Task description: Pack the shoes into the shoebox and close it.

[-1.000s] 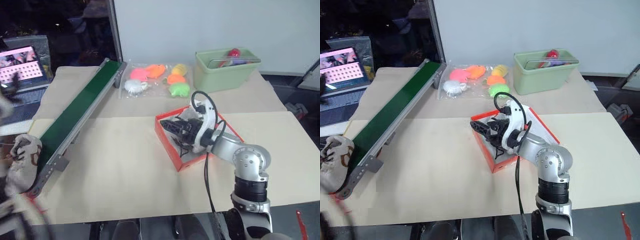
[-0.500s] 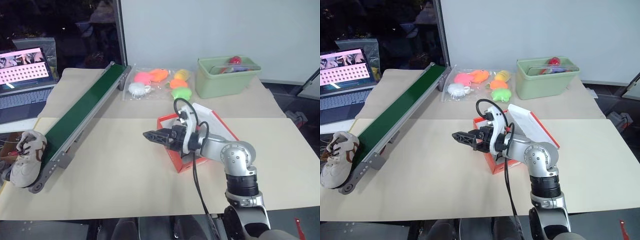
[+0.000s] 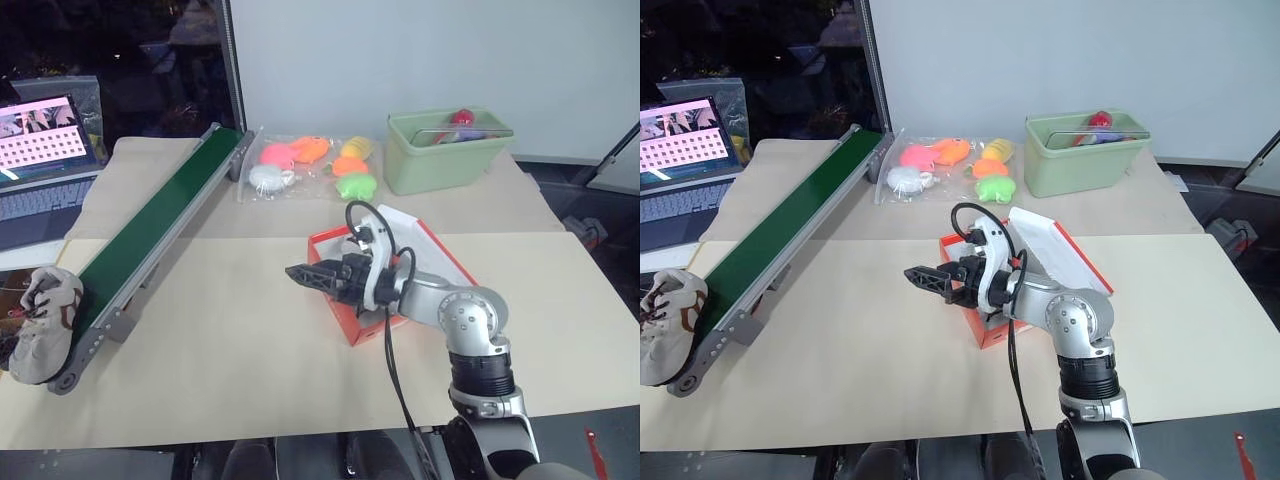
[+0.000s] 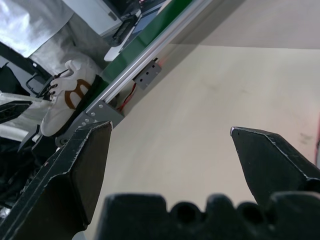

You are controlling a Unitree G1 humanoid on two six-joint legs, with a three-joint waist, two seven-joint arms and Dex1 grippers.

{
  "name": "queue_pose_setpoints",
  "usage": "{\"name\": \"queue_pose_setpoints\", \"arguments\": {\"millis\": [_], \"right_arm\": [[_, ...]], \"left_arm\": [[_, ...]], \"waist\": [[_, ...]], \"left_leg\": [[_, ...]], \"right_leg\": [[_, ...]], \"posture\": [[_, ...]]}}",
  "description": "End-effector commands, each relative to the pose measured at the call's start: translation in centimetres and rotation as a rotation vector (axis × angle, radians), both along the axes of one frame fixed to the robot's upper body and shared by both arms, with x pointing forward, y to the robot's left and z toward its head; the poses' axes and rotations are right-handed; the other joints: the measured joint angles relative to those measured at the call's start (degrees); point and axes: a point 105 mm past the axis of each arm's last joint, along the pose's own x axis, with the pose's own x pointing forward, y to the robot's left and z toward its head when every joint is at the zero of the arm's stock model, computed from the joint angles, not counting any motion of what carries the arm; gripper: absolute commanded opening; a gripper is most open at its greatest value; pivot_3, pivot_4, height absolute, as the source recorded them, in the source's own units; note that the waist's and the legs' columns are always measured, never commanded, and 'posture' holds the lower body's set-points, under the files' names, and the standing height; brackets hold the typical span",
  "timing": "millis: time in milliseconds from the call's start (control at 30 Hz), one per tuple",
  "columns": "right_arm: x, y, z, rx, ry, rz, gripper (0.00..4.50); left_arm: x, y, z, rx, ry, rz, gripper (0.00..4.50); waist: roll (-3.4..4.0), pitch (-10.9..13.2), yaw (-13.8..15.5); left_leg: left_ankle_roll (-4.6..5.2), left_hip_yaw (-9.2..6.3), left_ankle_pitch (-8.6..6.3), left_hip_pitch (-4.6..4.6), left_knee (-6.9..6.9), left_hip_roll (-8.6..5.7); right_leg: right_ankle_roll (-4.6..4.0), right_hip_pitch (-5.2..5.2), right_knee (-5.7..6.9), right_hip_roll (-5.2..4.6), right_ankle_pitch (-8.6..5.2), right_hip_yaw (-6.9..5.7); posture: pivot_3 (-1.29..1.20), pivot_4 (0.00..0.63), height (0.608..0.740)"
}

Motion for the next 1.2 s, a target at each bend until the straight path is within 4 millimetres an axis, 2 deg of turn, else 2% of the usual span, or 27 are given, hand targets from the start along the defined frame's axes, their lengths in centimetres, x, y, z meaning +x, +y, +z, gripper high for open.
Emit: {"name": "queue_pose_setpoints", "arguments": {"millis": [33, 300, 500, 667, 767, 900, 1000, 1100, 1200], "right_arm": [[0.0, -0.4, 1.7, 0.060, -0.060, -0.032, 4.50], [0.3, -1.2, 1.6, 0.069, -0.056, -0.077, 4.50], [0.5, -1.8, 1.9, 0.076, -0.059, -0.102, 4.50], [-0.6, -1.3, 2.2, 0.022, -0.121, -0.046, 4.50], [-2.5, -0.4, 1.8, -0.170, -0.318, 0.095, 4.50], [-3.9, 0.1, 1.5, -0.255, -0.459, 0.227, 4.50], [-4.4, 0.2, 1.4, -0.287, -0.556, 0.296, 4.50], [-5.7, 0.7, 2.1, -0.283, -0.766, 0.404, 4.50], [-6.2, 0.7, 1.6, -0.297, -0.839, 0.469, 4.50]], "left_arm": [[1.5, -0.3, 0.5, 0.067, 0.010, -0.038, 2.08], [4.6, -1.3, -2.1, 0.078, 0.052, -0.052, 2.08], [4.7, -1.3, -4.3, 0.064, 0.105, -0.019, 2.08], [4.5, -1.6, -5.4, 0.060, 0.148, -0.030, 2.08], [4.7, -1.7, -5.4, 0.053, 0.134, -0.026, 1.43], [5.0, -1.9, -5.3, 0.050, 0.122, -0.029, 0.11], [5.1, -1.9, -5.3, 0.046, 0.115, -0.022, 0.03], [5.0, -1.9, -5.3, 0.032, 0.110, -0.013, 0.03], [5.0, -1.9, -5.4, 0.036, 0.117, -0.015, 0.03]], "waist": [[0.03, 0.0, 0.0], [0.02, 0.0, -0.1], [0.15, -0.1, 0.4], [0.32, -0.1, 0.5], [0.55, 0.0, 0.5], [0.58, -0.1, 0.6], [0.57, -0.1, 1.1], [0.57, -0.1, 1.3], [0.57, -0.1, 1.3]], "left_leg": [[0.00, 0.00, 0.00, 0.00, -0.01, -0.02], [0.00, 0.03, 0.00, -0.04, -0.06, -0.03], [0.00, 0.02, 0.00, 0.01, -0.07, -0.02], [0.00, 0.04, 0.00, 0.01, -0.07, -0.06], [0.00, 0.05, 0.00, 0.00, -0.08, -0.09], [0.01, 0.05, 0.00, 0.08, -0.09, -0.12], [0.01, 0.05, 0.01, 0.10, -0.08, -0.14], [0.01, 0.05, 0.00, 0.08, -0.07, -0.17], [0.01, 0.05, 0.00, 0.08, -0.08, -0.17]], "right_leg": [[0.00, 0.00, 0.00, -0.01, 0.00, 0.00], [0.00, -0.05, 0.00, -0.02, 0.00, 0.03], [0.00, -0.01, 0.03, -0.02, 0.00, 0.04], [0.01, -0.02, 0.02, -0.03, -0.01, 0.06], [0.02, -0.02, 0.01, -0.04, -0.02, 0.06], [0.06, 0.03, 0.01, -0.02, -0.06, 0.07], [0.07, 0.07, 0.00, -0.02, -0.07, 0.08], [0.09, 0.08, -0.03, -0.05, -0.08, 0.08], [0.12, 0.07, -0.03, -0.05, -0.10, 0.08]], "posture": [[0.00, 0.150, 0.729], [0.00, 0.150, 0.729], [0.00, 0.150, 0.729], [0.00, 0.150, 0.729], [0.00, 0.150, 0.729], [0.00, 0.150, 0.729], [0.00, 0.150, 0.729], [0.00, 0.150, 0.729], [0.00, 0.150, 0.729]]}}
